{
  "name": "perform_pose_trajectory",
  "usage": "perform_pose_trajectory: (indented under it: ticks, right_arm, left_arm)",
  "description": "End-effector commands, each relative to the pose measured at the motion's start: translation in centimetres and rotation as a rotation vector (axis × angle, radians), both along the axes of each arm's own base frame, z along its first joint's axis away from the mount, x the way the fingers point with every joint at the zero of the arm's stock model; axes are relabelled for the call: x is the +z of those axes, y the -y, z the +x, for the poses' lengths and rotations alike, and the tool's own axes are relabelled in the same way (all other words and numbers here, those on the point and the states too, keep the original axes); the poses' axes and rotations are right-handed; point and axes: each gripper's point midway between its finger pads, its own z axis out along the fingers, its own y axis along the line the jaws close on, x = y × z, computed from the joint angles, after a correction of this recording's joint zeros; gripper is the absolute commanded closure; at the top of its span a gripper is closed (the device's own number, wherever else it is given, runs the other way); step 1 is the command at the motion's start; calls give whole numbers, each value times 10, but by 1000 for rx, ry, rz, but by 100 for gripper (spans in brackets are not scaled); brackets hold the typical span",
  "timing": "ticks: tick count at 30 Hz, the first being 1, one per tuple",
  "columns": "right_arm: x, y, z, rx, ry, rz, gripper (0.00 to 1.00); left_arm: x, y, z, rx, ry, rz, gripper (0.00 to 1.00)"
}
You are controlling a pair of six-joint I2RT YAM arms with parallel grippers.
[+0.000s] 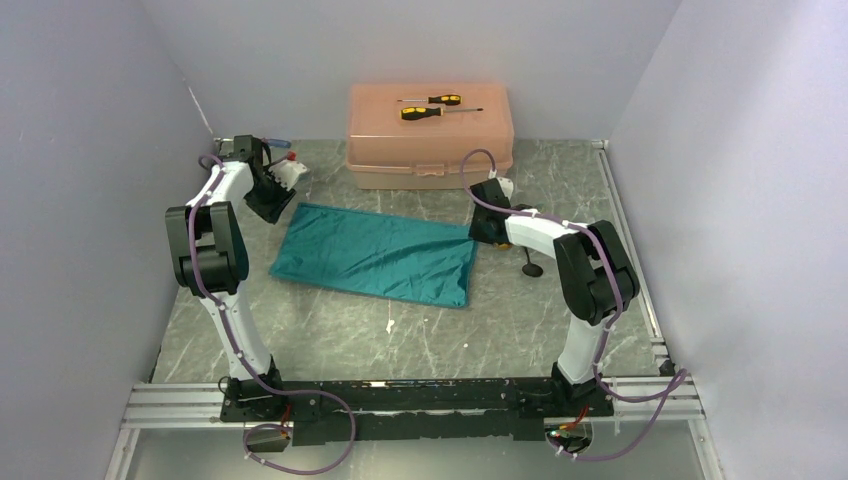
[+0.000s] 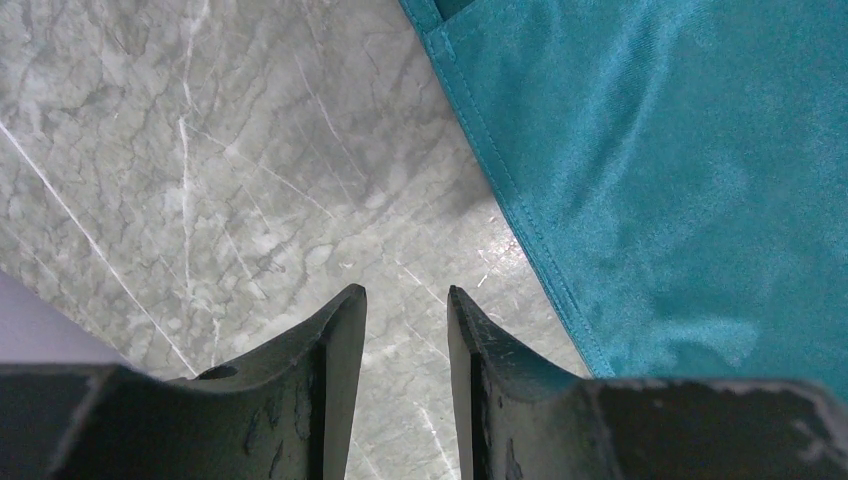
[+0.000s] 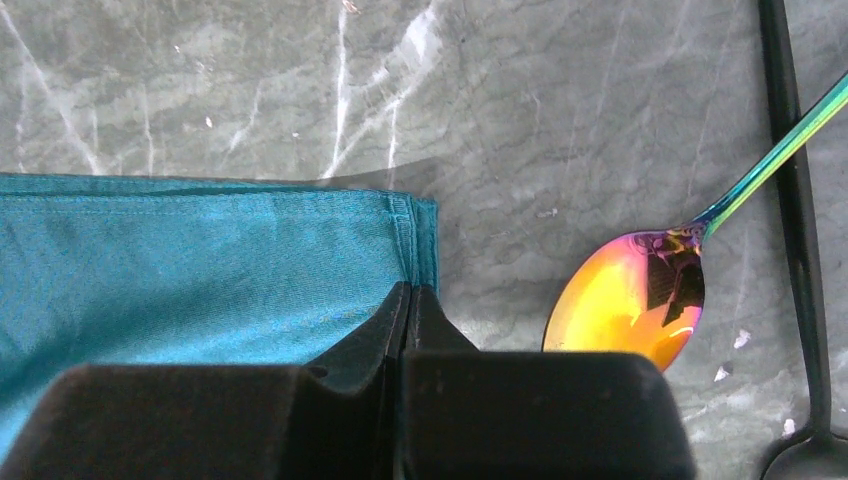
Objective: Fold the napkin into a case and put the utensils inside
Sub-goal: Smooth out the rectangle-folded napkin at the center of the board.
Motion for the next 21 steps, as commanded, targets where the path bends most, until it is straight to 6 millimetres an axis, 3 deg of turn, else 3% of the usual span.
perform_pose_trajectory:
  ticks: [1, 5, 9, 13, 16, 21]
  right_arm:
    - [9, 8, 1, -18, 19, -24, 100]
    - [10, 5, 5, -9, 14, -24, 100]
    - [7, 4, 9, -7, 1, -31, 98]
    - [12, 5, 17, -6, 14, -54, 82]
    - [27, 6, 25, -4, 43, -71, 67]
    - [57, 11, 26, -41, 98, -87, 48]
  left_arm:
    - [23, 5, -1, -7, 43, -30, 59]
    - [25, 15, -11, -19, 17, -72, 57]
    - [27, 31, -36, -78, -41, -120, 56]
    - [22, 49, -80, -185, -152, -167, 59]
    - [13, 51, -105, -225, -201, -169, 60]
    - [5, 51, -123, -249, -229, -163, 61]
